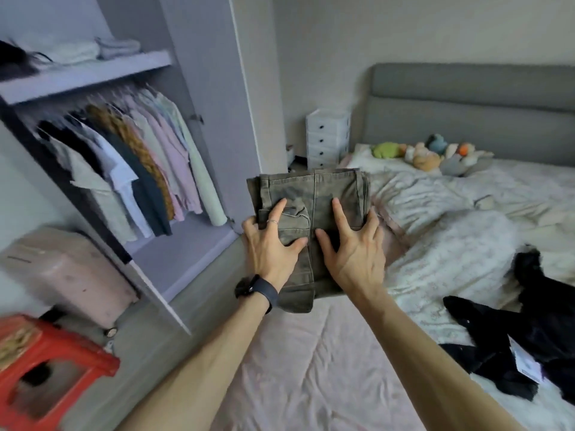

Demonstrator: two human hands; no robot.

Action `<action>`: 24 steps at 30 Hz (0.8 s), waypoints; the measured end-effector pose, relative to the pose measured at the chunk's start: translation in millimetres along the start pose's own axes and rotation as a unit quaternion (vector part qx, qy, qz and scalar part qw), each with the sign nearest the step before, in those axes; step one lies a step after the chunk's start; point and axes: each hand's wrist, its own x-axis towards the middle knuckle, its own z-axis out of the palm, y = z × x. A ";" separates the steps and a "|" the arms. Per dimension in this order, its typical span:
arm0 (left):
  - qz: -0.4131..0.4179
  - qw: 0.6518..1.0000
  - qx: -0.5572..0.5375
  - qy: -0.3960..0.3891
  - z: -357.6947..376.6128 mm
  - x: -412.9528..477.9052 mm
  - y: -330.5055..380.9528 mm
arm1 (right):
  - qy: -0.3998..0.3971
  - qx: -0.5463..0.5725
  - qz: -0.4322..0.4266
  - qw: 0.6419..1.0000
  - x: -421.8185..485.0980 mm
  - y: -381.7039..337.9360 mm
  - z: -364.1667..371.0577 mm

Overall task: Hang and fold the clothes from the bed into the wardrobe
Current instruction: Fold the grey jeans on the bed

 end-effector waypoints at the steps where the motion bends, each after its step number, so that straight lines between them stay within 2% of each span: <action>1: 0.020 0.999 0.006 0.028 -37.8 11.4 7.3 | 0.024 0.026 -0.026 0.999 8.2 -33.3 -17.3; 4: 0.046 0.995 0.017 0.082 -115.1 38.8 16.6 | 0.072 0.071 -0.077 0.992 26.4 -106.0 -42.3; 10: 0.076 0.983 0.029 0.164 -218.5 86.8 -20.9 | 0.070 0.101 -0.113 0.986 41.1 -228.5 -36.4; 19: 0.107 0.978 0.069 0.163 -309.1 193.6 -132.1 | 0.078 0.131 -0.080 0.985 58.0 -379.3 55.3; 24: 0.127 0.977 0.067 0.159 -324.4 239.8 -158.8 | 0.089 0.129 -0.073 0.985 82.0 -414.2 83.3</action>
